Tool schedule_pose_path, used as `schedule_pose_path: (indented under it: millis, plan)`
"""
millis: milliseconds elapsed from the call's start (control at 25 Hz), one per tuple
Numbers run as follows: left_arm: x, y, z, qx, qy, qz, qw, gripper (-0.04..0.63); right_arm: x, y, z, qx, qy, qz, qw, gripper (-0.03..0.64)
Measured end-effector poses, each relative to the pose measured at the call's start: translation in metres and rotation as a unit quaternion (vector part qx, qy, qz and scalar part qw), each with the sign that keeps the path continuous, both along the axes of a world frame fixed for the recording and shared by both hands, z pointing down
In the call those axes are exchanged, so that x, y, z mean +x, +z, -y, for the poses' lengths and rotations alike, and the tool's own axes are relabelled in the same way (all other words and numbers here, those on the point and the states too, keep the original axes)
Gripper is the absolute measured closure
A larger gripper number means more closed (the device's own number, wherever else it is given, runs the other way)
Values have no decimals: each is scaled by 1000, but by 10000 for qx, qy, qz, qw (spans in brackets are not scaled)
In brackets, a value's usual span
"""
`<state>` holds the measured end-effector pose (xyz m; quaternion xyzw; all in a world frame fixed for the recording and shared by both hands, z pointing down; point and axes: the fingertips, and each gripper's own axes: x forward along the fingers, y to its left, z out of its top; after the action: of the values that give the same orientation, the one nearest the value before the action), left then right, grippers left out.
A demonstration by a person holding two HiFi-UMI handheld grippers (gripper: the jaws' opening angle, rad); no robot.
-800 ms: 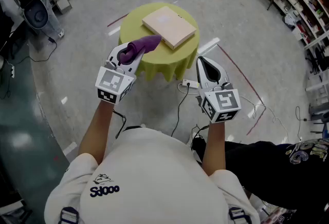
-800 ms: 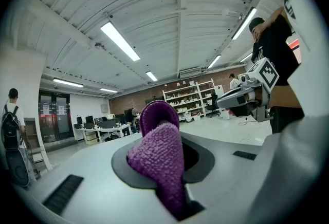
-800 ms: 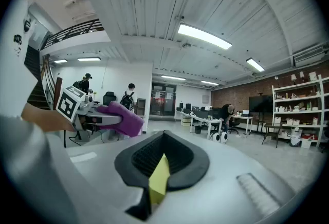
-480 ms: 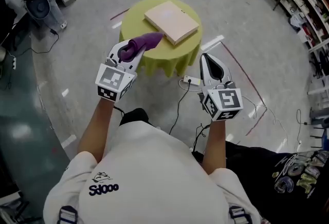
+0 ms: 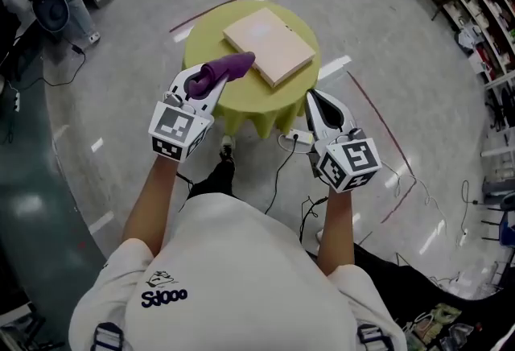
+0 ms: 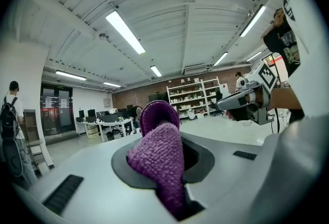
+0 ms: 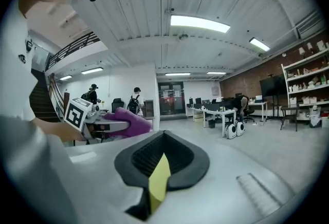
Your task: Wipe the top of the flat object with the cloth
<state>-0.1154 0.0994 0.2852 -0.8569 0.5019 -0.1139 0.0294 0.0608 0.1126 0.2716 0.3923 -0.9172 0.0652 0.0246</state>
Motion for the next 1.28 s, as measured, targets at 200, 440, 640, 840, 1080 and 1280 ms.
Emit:
schedule_pose_path:
  millis: [200, 440, 640, 840, 1080, 1280]
  plan:
    - [-3, 26, 62, -86, 51, 28, 9999, 534, -12, 21, 52, -90, -206, -108, 9997, 607]
    - [-13, 39, 143, -196, 213, 18, 9996, 534, -31, 35, 130, -336, -169, -122, 9992, 607]
    - [-27, 48, 199, -377, 273, 22, 9989, 534, -47, 38, 182, -516, -68, -27, 9986, 608]
    - [-37, 70, 238, -618, 324, 55, 9975, 534, -51, 50, 219, -681, 192, 52, 9975, 607]
    - [-37, 111, 276, -954, 419, 217, 9943, 534, -43, 83, 244, -972, 583, -351, 9929, 607]
    - [-38, 149, 309, -1219, 350, 423, 9910, 534, -30, 106, 258, -1134, 786, -420, 9895, 606]
